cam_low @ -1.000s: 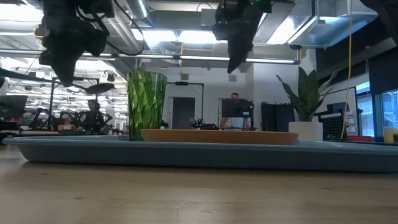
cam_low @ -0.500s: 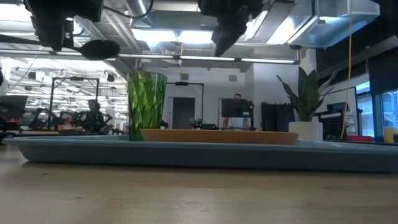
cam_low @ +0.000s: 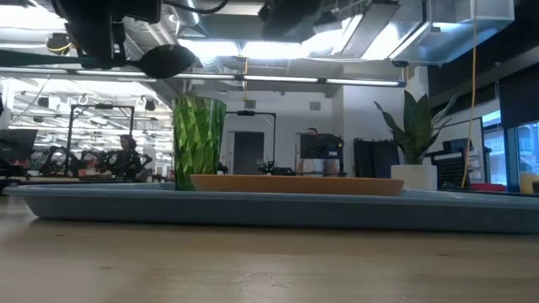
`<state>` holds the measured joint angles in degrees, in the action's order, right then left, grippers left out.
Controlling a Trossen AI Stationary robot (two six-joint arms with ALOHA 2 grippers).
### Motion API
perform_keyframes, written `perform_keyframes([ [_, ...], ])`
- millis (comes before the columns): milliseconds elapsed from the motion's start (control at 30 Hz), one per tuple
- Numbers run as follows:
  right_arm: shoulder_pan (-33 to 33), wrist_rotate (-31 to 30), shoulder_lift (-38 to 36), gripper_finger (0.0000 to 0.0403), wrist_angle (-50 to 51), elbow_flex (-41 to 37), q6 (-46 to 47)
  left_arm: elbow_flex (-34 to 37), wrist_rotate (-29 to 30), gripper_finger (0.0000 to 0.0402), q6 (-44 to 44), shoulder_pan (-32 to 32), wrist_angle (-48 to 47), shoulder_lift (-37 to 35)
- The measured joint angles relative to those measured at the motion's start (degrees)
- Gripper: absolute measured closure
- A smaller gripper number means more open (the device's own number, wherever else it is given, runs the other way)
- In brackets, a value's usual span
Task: Pick and place plate/cup/fork/spoon on tray
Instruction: Put the blue spoon on the blue tray to the right of the orange plate
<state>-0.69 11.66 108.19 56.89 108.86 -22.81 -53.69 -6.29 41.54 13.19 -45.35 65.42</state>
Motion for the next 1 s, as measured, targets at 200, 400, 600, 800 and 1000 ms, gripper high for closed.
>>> perform_keyframes([
  [200, 1.39, -0.02, 0.39, 0.0380, -1.33, -0.04, 0.00, 0.00, 1.42, 0.0401, 0.04, -0.01, 3.69, 0.40],
  [400, 1.54, -0.01, 0.50, 0.0392, -1.07, -0.04, -0.08, 0.00, 1.78, 0.0401, 0.28, 0.68, 3.55, 0.40],
  [600, 1.68, 0.11, 1.67, 0.0363, -1.04, -0.04, -0.29, 0.01, 1.80, 0.0401, 0.30, 0.70, 3.71, 0.40],
  [800, 2.67, 0.01, 3.78, 0.0335, -2.73, -0.04, -5.92, 0.00, 2.32, 0.0401, 0.35, 0.70, 4.41, 1.09],
  [1000, 4.39, -0.10, 4.01, 0.0325, -7.13, -0.04, -13.22, 0.04, 2.64, 0.0401, 0.39, 0.45, 4.60, 1.12],
])
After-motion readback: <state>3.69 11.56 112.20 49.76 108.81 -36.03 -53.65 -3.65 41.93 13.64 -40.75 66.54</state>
